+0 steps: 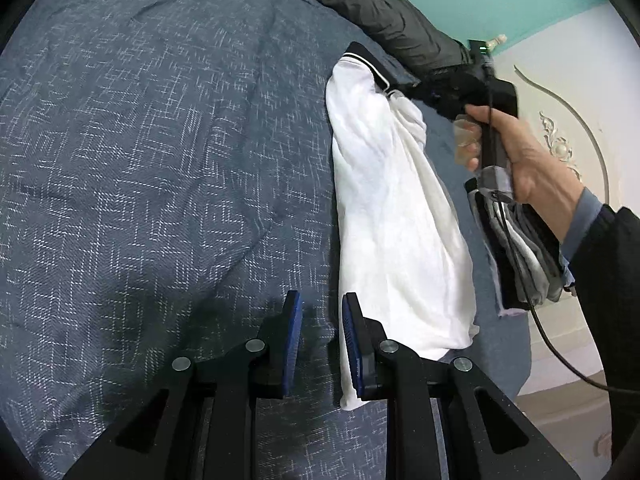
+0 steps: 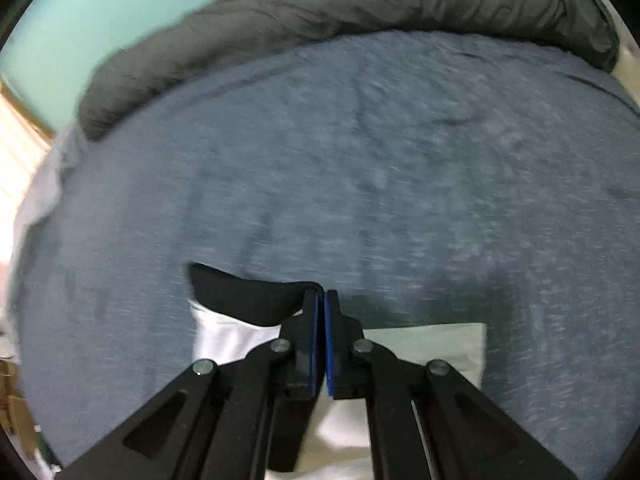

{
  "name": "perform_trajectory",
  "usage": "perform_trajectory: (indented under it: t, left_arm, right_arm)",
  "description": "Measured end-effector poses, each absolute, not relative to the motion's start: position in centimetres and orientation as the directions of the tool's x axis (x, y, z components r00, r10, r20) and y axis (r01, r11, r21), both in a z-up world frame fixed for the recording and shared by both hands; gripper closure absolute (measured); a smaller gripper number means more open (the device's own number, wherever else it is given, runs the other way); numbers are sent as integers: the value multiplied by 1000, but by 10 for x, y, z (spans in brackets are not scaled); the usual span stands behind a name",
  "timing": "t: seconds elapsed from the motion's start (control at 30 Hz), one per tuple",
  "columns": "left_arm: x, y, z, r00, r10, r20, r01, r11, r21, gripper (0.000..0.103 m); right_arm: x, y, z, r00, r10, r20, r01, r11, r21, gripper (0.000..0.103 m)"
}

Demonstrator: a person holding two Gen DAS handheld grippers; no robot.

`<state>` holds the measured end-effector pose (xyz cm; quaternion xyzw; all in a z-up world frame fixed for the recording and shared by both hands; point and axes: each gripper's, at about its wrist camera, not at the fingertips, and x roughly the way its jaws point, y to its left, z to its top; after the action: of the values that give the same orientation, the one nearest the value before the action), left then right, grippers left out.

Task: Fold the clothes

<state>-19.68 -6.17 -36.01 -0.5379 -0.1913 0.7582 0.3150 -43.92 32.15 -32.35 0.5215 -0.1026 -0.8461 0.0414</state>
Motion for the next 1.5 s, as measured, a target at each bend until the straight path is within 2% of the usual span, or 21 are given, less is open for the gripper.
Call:
perform_trajectory:
  t: [0.07,0.17,0.23,0.3,0.33,0.47,0.63,0.8,1.07,1.13,1.17,1.2,1.33,1.5]
  left_arm:
    - [-198,-60,-361,-221,681,-698,-270,-731,-627,81]
    - [-198,-58,-363,-219,679,-701,-271,-732,-625,80]
    - [-197,-53,-364,-215,678,-703,-276,-733,-622,80]
    - [-197,-51,-365,-214,677,-704,-277,-733,-621,80]
    - [-198,-49,-365,-213,678,-704,-278,-733,-621,80]
    - [-198,-45,-364,-212,677,-704,-283,-732,-619,80]
    - [-195,-41,-364,-207,676,-707,-288,-733,-617,79]
    - [-193,-39,-365,-202,675,-710,-291,-733,-615,78]
    - [-194,-38,-367,-197,671,-715,-291,-736,-611,77]
    - [-194,-38,-367,-196,670,-716,-291,-737,-610,77]
    - [-194,-37,-368,-196,669,-717,-291,-738,-609,77]
    - [-195,-37,-368,-195,669,-717,-291,-738,-609,77]
    - [-194,-38,-369,-192,668,-719,-292,-739,-608,77]
    - [-193,-35,-370,-191,666,-721,-293,-740,-605,77]
  right_arm:
    - [-442,320,-333,-413,-123,-902,-53,-986,159,100]
    - [-443,322,-335,-433,-122,-893,-50,-986,160,99]
    - [-438,331,-326,-478,-136,-867,-71,-979,193,92]
    - [-428,343,-315,-522,-162,-838,-62,-972,226,77]
    - [-424,349,-309,-543,-174,-821,-56,-969,242,75]
    - [-398,361,-297,-559,-260,-788,45,-958,284,74]
    - [-348,336,-305,-447,-338,-828,300,-929,217,72]
    - [-326,330,-335,-402,-230,-887,334,-938,92,72]
    - [-337,336,-351,-392,-239,-888,316,-942,114,72]
    - [-338,337,-355,-383,-251,-889,315,-940,130,79]
    - [-336,338,-355,-385,-248,-889,313,-941,127,91]
    - [-334,338,-355,-386,-244,-889,311,-942,124,96]
    - [-333,346,-349,-420,-259,-870,291,-946,141,102]
    - [-330,367,-329,-498,-244,-832,232,-962,144,103]
